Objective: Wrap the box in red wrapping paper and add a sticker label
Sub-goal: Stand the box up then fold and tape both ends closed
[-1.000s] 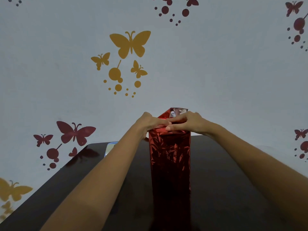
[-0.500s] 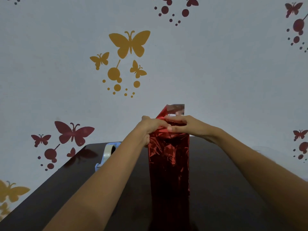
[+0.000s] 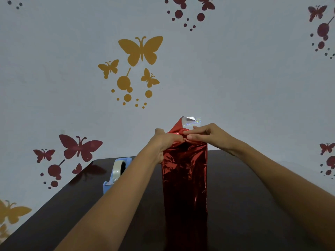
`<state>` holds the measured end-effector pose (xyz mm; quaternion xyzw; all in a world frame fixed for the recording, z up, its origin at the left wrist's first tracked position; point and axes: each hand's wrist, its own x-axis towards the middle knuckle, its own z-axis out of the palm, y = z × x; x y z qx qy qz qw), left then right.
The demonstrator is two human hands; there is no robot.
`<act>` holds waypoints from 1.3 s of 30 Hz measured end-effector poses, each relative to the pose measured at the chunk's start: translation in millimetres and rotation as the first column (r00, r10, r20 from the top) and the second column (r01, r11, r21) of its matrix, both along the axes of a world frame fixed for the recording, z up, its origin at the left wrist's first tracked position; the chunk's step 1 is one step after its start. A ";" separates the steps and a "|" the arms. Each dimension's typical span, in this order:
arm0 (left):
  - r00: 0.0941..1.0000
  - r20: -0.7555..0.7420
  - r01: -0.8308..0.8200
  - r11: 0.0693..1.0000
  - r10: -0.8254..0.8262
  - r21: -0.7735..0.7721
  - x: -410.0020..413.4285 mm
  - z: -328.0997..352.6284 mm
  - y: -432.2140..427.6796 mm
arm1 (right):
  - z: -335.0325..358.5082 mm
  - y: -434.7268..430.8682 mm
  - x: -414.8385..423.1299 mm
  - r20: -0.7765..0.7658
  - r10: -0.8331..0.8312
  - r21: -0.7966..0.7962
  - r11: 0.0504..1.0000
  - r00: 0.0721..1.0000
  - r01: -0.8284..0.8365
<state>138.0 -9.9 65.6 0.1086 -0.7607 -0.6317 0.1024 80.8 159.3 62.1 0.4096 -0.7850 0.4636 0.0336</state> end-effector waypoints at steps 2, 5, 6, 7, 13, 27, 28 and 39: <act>1.000 -0.005 -0.001 1.000 0.001 -0.015 -0.5 -1.1 -1.1 | 4.9 0.3 1.3 0.037 0.022 0.073 0.997 0.999 -0.025; 1.000 -0.009 0.002 1.000 -0.002 -0.007 -0.6 -1.3 -2.0 | 11.5 -0.1 4.0 0.060 0.039 0.157 0.986 0.997 -0.048; 1.000 -0.012 0.003 1.000 -0.003 -0.004 0.4 -1.0 -1.6 | 13.4 0.0 4.4 0.055 0.038 0.190 0.981 0.998 -0.048; 1.000 -0.014 0.004 1.000 -0.004 -0.009 0.1 -1.3 -1.6 | 14.8 0.0 4.4 0.051 0.032 0.219 0.975 0.998 -0.043; 1.000 -0.021 -0.009 0.999 0.008 -0.035 -1.0 -3.4 -2.8 | 20.2 -0.3 10.0 0.097 0.013 0.297 0.954 0.995 -0.041; 1.000 0.008 0.008 1.000 -0.008 -0.022 1.4 0.2 -1.7 | 16.9 -6.1 15.5 0.095 -0.066 0.329 0.944 0.993 0.031; 1.000 0.017 0.008 1.000 -0.007 -0.027 2.5 0.5 -2.1 | 18.7 -7.5 16.4 0.108 -0.066 0.316 0.948 0.992 0.029; 0.981 -0.154 -0.137 0.984 0.119 -0.111 55.5 -29.0 -64.5 | 19.0 -8.0 12.8 0.139 -0.068 0.265 0.964 0.988 0.029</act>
